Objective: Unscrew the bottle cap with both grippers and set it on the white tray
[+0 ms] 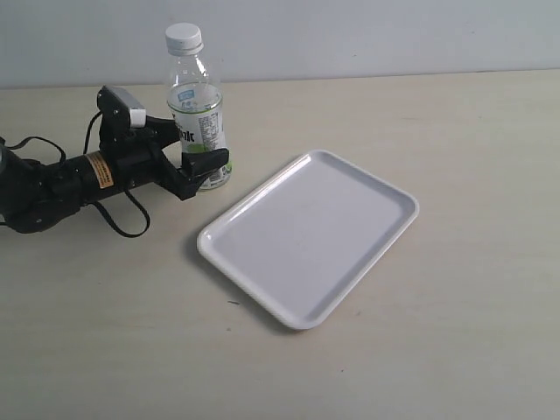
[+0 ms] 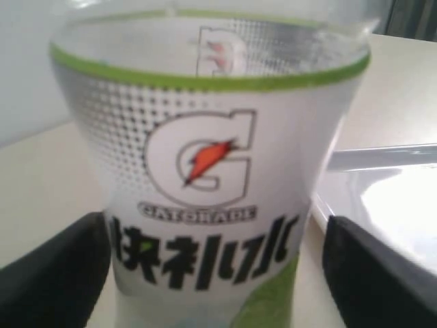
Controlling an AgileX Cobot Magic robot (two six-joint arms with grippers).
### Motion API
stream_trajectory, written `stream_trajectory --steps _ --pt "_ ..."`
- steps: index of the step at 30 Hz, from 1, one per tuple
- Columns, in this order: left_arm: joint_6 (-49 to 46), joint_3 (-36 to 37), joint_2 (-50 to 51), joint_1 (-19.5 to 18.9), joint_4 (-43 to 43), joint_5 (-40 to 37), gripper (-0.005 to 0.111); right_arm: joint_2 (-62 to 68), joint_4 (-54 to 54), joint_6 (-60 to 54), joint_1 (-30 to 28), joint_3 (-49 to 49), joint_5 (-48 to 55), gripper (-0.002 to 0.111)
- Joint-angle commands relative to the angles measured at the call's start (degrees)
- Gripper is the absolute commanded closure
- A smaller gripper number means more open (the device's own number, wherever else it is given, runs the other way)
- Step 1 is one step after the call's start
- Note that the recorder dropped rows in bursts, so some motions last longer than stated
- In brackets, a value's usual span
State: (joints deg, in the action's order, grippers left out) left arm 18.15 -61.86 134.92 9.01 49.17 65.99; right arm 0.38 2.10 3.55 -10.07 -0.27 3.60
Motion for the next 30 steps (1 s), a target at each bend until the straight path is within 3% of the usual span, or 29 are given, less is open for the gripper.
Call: stream_trajectory --steps 1,19,25,30 --pt "0.3 -0.3 -0.2 0.4 -1.0 0.7 0.026 -0.4 0.1 -0.5 0.1 0.3 -0.2 0.108" --pt "0.3 -0.3 -0.2 0.6 -4.5 0.2 0.026 -0.4 0.1 -0.5 0.1 0.3 -0.2 0.108" --pt "-0.1 -0.3 -0.2 1.7 -5.9 -1.6 0.015 -0.4 0.1 -0.5 0.1 0.3 -0.2 0.108" --pt "-0.6 -0.3 -0.2 1.9 -6.7 -1.6 0.014 -0.4 0.1 -0.5 0.1 0.3 -0.2 0.108"
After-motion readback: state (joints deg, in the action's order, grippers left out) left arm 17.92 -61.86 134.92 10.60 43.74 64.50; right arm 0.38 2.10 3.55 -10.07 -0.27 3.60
